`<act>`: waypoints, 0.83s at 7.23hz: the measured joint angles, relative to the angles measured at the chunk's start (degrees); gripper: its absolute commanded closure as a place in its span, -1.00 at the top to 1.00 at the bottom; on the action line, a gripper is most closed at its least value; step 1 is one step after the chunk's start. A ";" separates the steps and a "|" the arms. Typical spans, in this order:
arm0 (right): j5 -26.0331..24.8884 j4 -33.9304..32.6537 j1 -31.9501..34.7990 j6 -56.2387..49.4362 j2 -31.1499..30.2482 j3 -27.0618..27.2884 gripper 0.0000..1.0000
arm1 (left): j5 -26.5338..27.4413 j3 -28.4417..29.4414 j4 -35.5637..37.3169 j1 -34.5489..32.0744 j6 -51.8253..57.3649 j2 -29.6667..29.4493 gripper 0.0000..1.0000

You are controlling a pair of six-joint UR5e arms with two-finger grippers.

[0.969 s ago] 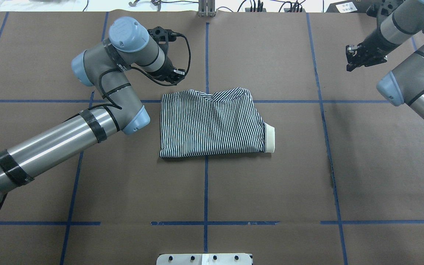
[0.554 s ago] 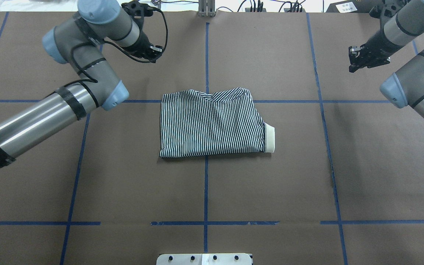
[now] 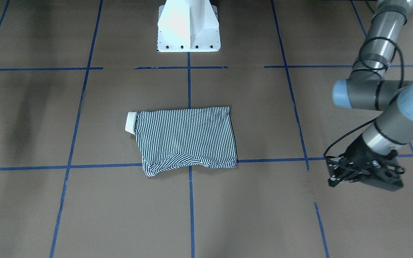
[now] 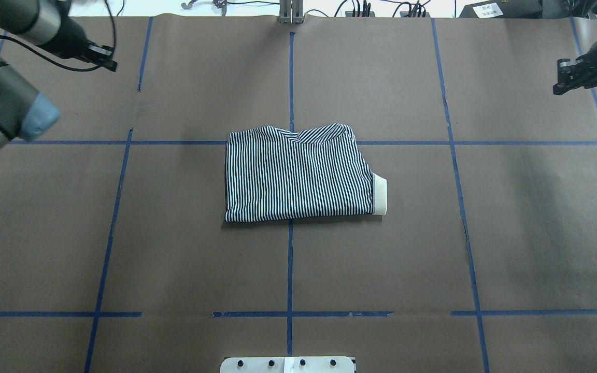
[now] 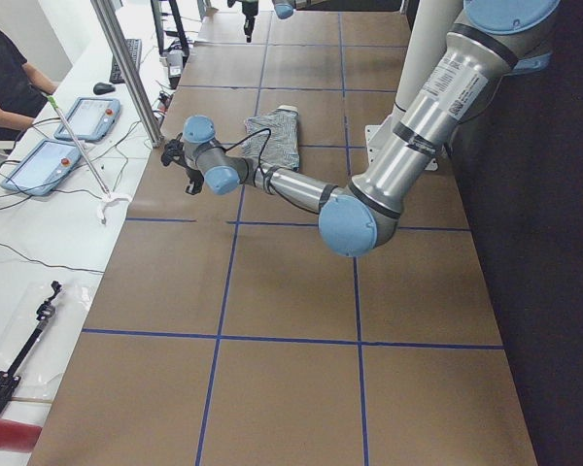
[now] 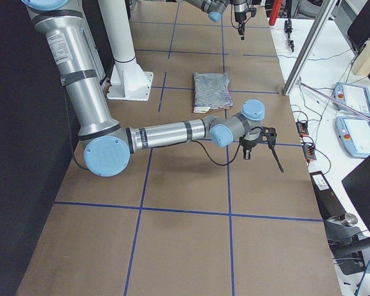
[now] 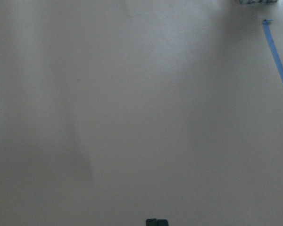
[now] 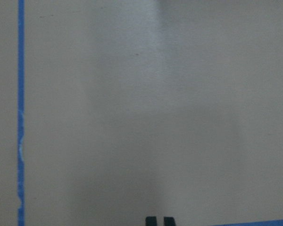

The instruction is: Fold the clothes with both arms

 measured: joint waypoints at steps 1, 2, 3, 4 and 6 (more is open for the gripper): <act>0.09 -1.46 3.15 -6.10 -2.45 0.68 1.00 | -1.37 -5.07 1.66 -4.25 4.97 5.41 0.36; 0.30 -3.05 5.89 -11.36 -5.47 2.31 1.00 | -2.48 -10.63 4.67 -8.25 9.82 10.66 0.99; 1.14 -4.20 8.25 -15.14 -8.62 4.37 1.00 | -3.01 -16.30 9.29 -12.28 15.52 16.09 1.00; 2.65 -5.04 10.12 -17.66 -11.09 5.87 1.00 | -3.20 -19.97 14.65 -16.00 21.78 20.65 1.00; 3.60 -7.17 11.53 -23.86 -13.77 6.49 1.00 | -3.47 -22.84 29.44 -21.34 31.42 25.32 1.00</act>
